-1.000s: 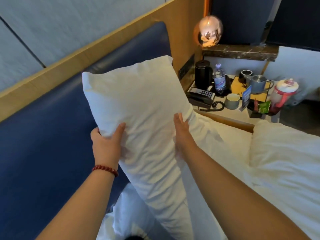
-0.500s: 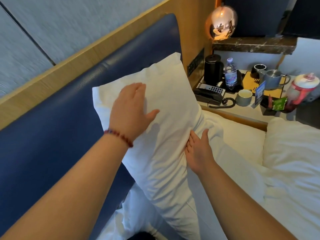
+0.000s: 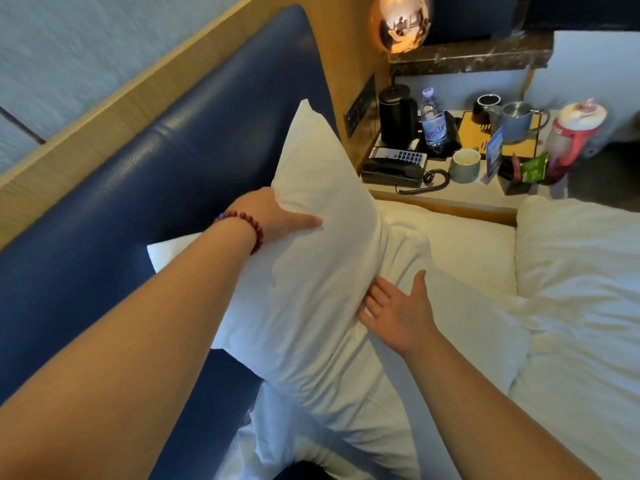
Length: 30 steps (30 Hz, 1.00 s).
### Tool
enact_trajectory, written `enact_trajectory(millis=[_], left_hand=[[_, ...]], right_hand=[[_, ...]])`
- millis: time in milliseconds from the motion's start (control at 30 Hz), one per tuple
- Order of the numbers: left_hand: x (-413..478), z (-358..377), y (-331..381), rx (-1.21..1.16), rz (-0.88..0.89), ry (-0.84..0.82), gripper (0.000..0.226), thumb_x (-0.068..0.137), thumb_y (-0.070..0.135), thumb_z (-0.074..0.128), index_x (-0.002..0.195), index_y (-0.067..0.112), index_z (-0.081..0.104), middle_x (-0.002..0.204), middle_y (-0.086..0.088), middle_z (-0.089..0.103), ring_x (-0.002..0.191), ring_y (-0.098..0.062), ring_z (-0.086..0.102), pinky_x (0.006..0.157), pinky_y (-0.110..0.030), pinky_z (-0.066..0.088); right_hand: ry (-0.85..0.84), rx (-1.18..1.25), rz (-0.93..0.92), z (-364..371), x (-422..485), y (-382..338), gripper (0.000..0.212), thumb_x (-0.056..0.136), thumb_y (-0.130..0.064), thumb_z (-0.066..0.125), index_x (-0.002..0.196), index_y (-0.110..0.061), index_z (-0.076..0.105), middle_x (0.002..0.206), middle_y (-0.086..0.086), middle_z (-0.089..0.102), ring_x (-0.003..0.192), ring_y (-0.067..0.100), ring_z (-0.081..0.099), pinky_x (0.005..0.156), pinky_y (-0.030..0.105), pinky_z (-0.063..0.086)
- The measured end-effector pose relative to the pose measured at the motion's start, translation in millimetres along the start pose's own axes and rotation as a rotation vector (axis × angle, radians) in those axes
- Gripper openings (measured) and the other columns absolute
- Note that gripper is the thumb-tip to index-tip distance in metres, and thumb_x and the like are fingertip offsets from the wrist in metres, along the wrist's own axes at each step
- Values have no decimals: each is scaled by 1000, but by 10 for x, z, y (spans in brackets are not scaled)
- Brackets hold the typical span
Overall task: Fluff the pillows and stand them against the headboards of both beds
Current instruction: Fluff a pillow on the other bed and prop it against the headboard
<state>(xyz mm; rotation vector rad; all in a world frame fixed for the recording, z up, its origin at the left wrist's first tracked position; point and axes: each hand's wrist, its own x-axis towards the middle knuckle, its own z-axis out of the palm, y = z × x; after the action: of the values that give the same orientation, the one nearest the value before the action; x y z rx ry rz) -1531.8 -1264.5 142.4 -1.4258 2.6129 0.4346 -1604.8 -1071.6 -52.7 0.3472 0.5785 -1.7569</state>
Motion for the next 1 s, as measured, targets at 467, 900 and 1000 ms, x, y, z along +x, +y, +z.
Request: enact_trajectory(millis=[467,900,1000], left_hand=[[19,32,-341,-438,48,289,56,59,61,79,92,22,56,86,4,62,73,-12,60,54,-26,43],[253,816,-474,-108,200,285,108,64,81,62,146,19,28,144,-4,45,127,-25,48,99,-46,47],[335,1054,-478,-105,222,247,104,66,78,65,145,21,29,141,-4,47,124,-25,50,97,-44,48]], right_hand=[[-118,-540,-52,686,567,-126,87,84,-81,21,149,-24,34,142,-7,47,131,14,44,113,39,33],[-722,-2659,-734,-601,799,100,70,94,-67,19,152,-28,29,159,-4,24,149,19,12,119,45,-4],[-686,-2756,-653,-604,1024,196,68,94,-68,23,152,-33,28,160,-7,22,149,16,10,118,44,-10]])
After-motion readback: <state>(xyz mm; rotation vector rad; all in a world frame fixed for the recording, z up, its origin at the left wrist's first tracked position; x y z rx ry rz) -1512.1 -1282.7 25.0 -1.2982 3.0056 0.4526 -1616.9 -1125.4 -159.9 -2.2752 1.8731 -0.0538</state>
